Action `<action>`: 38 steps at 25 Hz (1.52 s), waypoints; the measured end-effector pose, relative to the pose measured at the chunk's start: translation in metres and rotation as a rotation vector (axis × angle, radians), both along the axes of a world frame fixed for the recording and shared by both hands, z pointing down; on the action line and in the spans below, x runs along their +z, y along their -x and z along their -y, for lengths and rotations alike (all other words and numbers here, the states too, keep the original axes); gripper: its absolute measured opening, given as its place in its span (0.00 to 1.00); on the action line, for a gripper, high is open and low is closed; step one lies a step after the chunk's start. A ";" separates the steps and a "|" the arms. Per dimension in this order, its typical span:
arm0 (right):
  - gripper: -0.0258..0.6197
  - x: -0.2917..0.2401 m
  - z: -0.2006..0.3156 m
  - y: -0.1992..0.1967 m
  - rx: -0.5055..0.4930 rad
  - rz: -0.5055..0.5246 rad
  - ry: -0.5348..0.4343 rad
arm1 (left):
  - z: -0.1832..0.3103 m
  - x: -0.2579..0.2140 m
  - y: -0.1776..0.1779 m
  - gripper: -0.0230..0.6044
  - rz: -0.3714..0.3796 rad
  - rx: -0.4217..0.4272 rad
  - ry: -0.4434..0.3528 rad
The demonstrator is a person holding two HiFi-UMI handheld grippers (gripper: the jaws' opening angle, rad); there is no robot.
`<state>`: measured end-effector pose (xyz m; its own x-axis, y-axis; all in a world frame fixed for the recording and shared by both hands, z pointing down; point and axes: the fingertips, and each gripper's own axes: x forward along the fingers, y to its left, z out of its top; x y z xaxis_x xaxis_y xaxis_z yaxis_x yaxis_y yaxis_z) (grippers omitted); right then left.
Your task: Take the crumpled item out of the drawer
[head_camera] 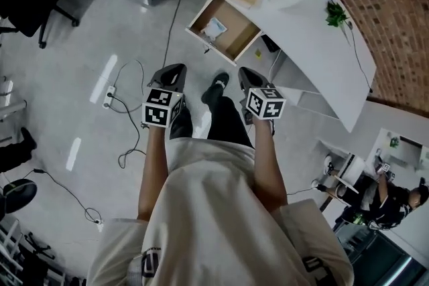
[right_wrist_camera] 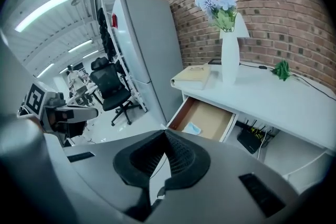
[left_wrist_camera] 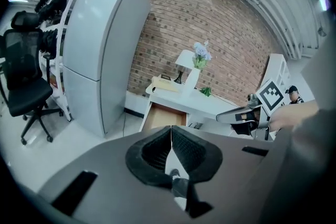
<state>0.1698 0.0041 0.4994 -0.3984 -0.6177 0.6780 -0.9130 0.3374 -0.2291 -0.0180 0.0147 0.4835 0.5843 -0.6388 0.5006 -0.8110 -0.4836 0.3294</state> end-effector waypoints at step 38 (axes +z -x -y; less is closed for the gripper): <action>0.08 0.265 0.222 -0.024 -0.385 -0.216 0.139 | 0.161 0.210 -0.133 0.06 0.072 -0.070 0.209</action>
<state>0.1941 -0.2180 0.7643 -0.4217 -0.3498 0.8366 -0.7590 0.6410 -0.1145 0.1154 -0.1465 0.6931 0.5002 -0.5545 0.6651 -0.8651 -0.3527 0.3566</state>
